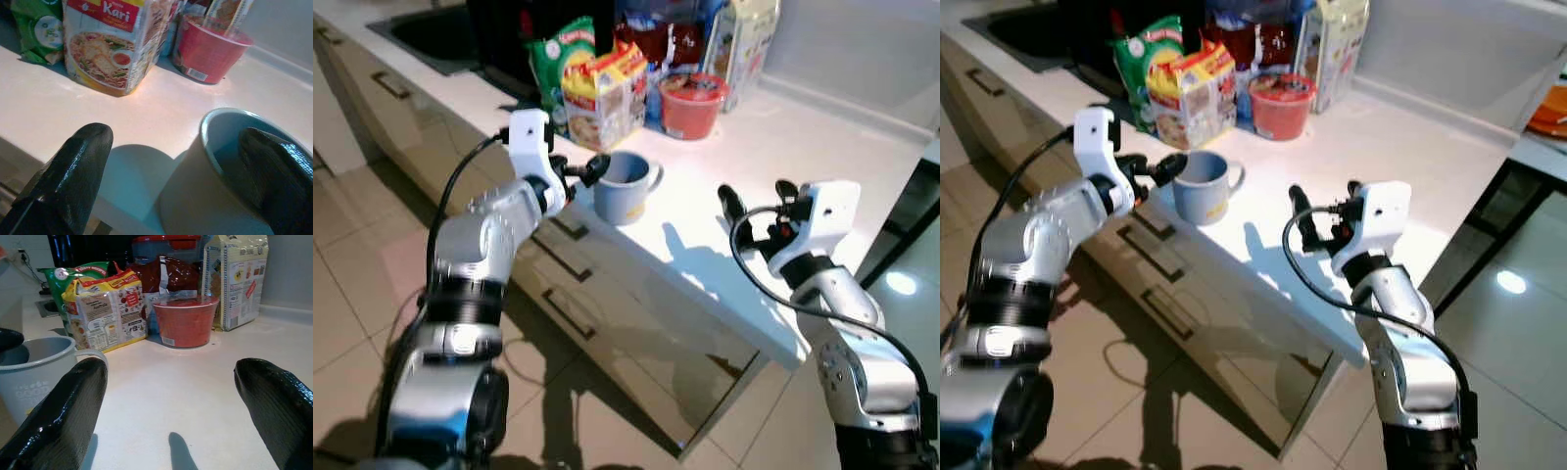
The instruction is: Setting the table
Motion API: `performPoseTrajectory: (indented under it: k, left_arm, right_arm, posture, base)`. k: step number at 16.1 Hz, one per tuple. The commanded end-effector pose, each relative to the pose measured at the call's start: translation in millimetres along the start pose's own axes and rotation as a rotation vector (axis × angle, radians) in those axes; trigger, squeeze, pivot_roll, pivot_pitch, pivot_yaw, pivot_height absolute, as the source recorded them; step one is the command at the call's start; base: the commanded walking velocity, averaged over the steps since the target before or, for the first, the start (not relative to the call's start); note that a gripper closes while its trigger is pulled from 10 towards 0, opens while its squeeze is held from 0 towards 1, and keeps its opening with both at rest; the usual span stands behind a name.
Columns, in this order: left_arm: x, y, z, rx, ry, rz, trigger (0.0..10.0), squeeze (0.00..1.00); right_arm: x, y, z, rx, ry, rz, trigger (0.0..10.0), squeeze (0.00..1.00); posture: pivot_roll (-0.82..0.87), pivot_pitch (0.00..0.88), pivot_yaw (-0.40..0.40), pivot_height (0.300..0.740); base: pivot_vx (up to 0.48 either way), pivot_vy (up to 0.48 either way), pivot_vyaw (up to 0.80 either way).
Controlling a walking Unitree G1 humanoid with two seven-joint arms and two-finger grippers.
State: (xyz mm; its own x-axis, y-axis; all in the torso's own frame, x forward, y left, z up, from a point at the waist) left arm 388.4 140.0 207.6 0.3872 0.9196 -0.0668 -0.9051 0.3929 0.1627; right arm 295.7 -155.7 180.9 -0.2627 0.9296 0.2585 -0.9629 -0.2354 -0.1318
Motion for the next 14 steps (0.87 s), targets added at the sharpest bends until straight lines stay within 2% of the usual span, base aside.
performPoseTrajectory:
  k: [1, 2, 10, 14]
  left_arm:
    - [-0.8, -2.1, 7.1, 0.01, -0.005, -0.03, 10.0, 0.12]
    - [-0.7, -3.0, 6.7, 0.026, -0.015, -0.034, 10.0, 0.0]
    - [0.1, -6.9, -3.2, 0.108, -0.056, -0.06, 10.0, 0.0]
    - [-4.0, -7.7, 9.8, 0.034, -0.007, -0.094, 10.0, 0.0]
  right_arm:
    - [1.9, -0.1, 6.2, -0.009, 0.007, 0.024, 10.0, 0.0]
    - [1.8, 0.0, 6.5, -0.006, 0.012, 0.027, 10.0, 0.0]
    - [2.1, 1.6, 5.1, 0.02, 0.031, 0.049, 10.0, 0.0]
    - [0.7, 1.8, 4.5, 0.03, 0.038, 0.049, 10.0, 0.0]
  posture:
    - [-0.01, 0.0, -0.002, 0.74]
    - [-0.01, 0.0, -0.002, 0.74]
    - [-0.02, 0.0, -0.001, 0.74]
    - [-0.02, 0.0, -0.006, 0.74]
  base:
    - [0.0, 0.0, 0.0]
    - [0.0, 0.0, 0.0]
    - [0.0, 0.0, 0.0]
    - [0.0, 0.0, 0.0]
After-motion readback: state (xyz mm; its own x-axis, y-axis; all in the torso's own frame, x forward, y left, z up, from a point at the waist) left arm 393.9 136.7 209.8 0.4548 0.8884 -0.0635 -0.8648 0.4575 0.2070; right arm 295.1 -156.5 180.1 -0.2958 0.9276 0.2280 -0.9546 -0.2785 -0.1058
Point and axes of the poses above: a point about 5 cm out from each wrist's last joint towards the gripper, its own y axis pointing back from the gripper into the wrist, its own z axis along the axis of the wrist's last joint, x = y × z, the point moved 1 cm from there along -y, pointing out of the wrist towards the gripper, and after that the axes turned 11 degrees about -y, right-handed, at the moved point
